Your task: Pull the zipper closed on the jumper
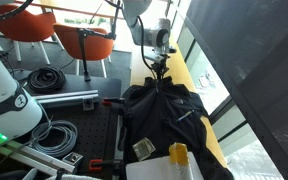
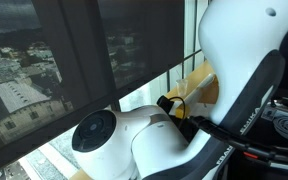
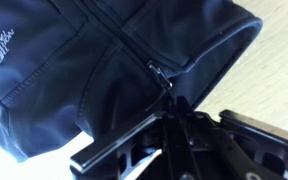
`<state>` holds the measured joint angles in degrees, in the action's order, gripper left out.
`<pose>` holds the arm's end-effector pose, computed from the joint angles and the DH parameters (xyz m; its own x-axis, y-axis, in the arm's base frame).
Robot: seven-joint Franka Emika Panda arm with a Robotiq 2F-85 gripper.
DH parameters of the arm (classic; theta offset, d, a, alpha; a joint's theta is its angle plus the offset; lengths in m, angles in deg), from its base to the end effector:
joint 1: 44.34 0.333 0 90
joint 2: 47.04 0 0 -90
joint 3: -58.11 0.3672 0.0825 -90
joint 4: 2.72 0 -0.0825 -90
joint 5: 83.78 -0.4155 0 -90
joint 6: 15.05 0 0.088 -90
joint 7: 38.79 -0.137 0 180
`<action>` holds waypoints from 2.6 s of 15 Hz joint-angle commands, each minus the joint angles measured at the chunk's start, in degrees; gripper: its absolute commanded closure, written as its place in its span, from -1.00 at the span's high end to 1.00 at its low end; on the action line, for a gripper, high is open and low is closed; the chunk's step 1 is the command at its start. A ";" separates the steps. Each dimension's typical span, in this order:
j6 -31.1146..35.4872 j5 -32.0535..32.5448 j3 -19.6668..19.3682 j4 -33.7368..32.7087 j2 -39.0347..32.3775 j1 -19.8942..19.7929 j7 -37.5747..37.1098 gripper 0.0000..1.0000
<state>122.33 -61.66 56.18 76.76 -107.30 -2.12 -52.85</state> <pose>0.5953 0.4969 0.0412 0.7224 0.6913 -0.0158 0.6664 -0.6899 0.2827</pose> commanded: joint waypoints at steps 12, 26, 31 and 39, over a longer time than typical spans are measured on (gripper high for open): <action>3.62 1.24 -1.92 13.84 14.37 -0.06 -1.04 1.00; -3.02 -0.40 1.52 43.42 50.77 -15.81 -5.30 1.00; -1.59 -1.21 3.03 54.15 65.06 -26.51 -0.10 1.00; 6.39 -11.52 2.32 64.40 75.43 -34.80 15.60 1.00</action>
<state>126.66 -68.99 57.81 137.39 -34.91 -35.66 -42.21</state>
